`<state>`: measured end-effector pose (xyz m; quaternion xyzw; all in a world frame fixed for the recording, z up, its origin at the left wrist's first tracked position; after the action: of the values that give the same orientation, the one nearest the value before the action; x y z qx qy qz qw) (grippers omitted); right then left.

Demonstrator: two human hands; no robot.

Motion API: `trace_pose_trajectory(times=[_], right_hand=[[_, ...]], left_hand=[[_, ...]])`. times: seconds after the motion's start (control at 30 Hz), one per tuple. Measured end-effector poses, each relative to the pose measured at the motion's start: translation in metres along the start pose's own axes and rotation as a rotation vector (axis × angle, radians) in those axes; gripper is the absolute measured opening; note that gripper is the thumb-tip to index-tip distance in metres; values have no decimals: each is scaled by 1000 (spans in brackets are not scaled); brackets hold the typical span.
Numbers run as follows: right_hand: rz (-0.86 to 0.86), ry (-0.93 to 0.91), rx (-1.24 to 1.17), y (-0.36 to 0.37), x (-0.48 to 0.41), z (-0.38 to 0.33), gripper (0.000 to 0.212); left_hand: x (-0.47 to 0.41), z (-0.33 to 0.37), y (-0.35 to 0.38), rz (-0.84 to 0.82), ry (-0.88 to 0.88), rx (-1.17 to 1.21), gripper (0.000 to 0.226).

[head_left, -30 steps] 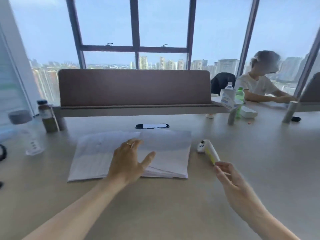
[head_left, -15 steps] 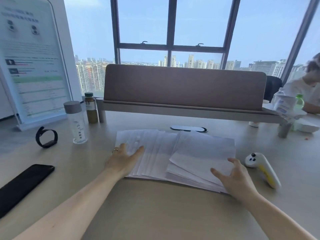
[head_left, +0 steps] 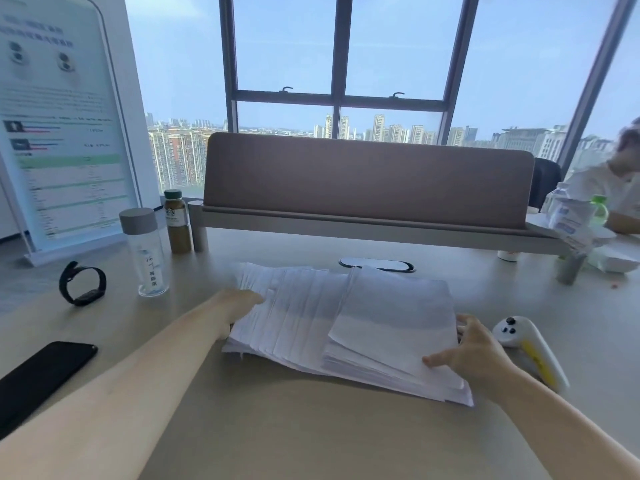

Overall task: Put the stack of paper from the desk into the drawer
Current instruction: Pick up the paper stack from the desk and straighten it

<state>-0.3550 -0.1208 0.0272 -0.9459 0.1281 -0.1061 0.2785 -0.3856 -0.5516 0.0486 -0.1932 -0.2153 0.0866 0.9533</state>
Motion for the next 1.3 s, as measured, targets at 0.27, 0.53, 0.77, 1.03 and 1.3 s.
trace_pose_trajectory(times=[0.27, 0.53, 0.77, 1.03, 1.3], right_hand=[[-152, -113, -168, 30, -13, -13, 144], [-271, -92, -276, 48, 20, -42, 134], [-189, -115, -497, 43, 32, -48, 104], [-17, -359, -836, -11, 35, -97, 27], [49, -645, -617, -17, 72, -117, 17]], left_hand=[[10, 20, 33, -7, 341, -299, 52], [36, 35, 81, -88, 497, -190, 57], [63, 48, 81, -42, 747, -156, 67], [115, 87, 61, 125, 1015, -2, 64], [105, 73, 60, 66, 905, 169, 42]])
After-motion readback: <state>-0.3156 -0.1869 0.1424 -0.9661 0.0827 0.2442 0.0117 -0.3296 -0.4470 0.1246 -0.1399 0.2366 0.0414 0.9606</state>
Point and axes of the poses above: each hand's wrist, its own x-axis away from the middle knuckle, its own y-axis out of the palm, z = x × y, the point moved 8 cm from there along -x, towards the middle knuckle, and after that the axes turned 4 degrees about -x, right-handed, at the moved point
